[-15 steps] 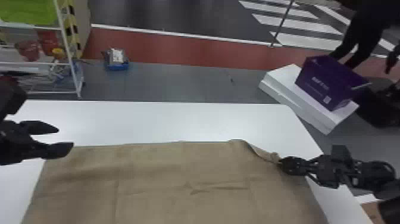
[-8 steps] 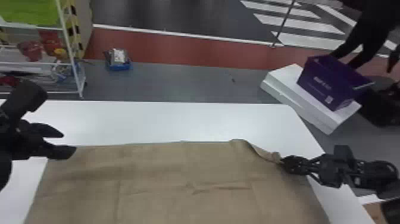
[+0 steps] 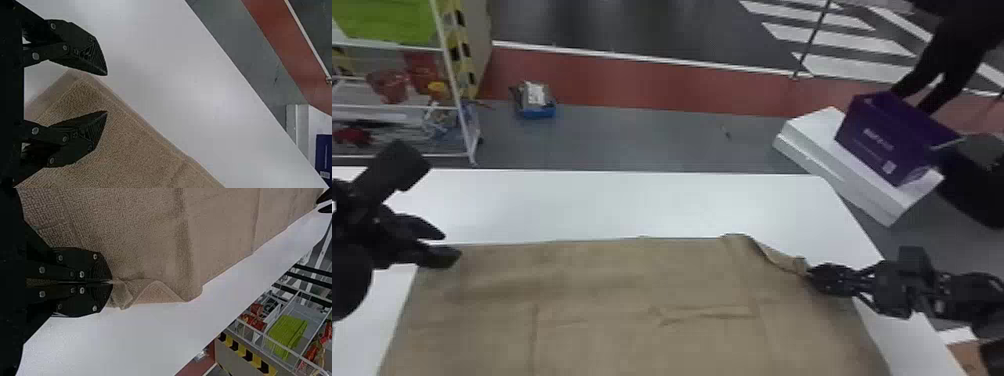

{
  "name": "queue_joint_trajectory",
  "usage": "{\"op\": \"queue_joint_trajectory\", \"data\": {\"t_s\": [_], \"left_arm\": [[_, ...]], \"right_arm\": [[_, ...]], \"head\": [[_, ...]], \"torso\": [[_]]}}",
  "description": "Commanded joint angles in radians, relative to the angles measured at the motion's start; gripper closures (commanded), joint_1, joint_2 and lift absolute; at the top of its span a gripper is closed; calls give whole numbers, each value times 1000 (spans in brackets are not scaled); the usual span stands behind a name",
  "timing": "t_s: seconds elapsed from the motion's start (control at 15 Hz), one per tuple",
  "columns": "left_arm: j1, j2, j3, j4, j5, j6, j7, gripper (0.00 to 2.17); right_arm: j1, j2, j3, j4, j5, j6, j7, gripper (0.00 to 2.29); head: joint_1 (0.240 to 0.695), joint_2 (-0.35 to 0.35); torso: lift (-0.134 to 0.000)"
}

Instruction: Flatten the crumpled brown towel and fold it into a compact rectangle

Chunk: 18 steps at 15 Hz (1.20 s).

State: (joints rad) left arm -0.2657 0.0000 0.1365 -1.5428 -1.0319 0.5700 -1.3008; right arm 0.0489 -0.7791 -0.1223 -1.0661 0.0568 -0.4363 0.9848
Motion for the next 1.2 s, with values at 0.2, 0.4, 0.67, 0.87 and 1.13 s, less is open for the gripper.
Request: {"op": "queue_joint_trajectory", "data": {"t_s": [0.2, 0.4, 0.67, 0.87, 1.13], "left_arm": [[-18, -3, 3, 33, -10, 0, -3, 731], [-13, -3, 5, 32, -13, 3, -3, 1433], [5, -3, 17, 13, -2, 3, -9, 1517], [42, -3, 44, -68, 16, 21, -18, 1831], [60, -3, 61, -123, 41, 31, -20, 1801]], "right_arm": [[2, 0, -2, 0, 0, -3, 0, 1099], [2, 0, -2, -2, 0, -6, 0, 1102], [2, 0, -10, -6, -5, -25, 0, 1099], [11, -8, -31, -12, -11, -58, 12, 1102], [17, -14, -37, -14, -11, -58, 14, 1099]], "head": [[695, -252], [695, -251], [695, -247], [695, -243], [695, -242]], "torso": [[-124], [-124], [-124], [-124], [-124]]}}
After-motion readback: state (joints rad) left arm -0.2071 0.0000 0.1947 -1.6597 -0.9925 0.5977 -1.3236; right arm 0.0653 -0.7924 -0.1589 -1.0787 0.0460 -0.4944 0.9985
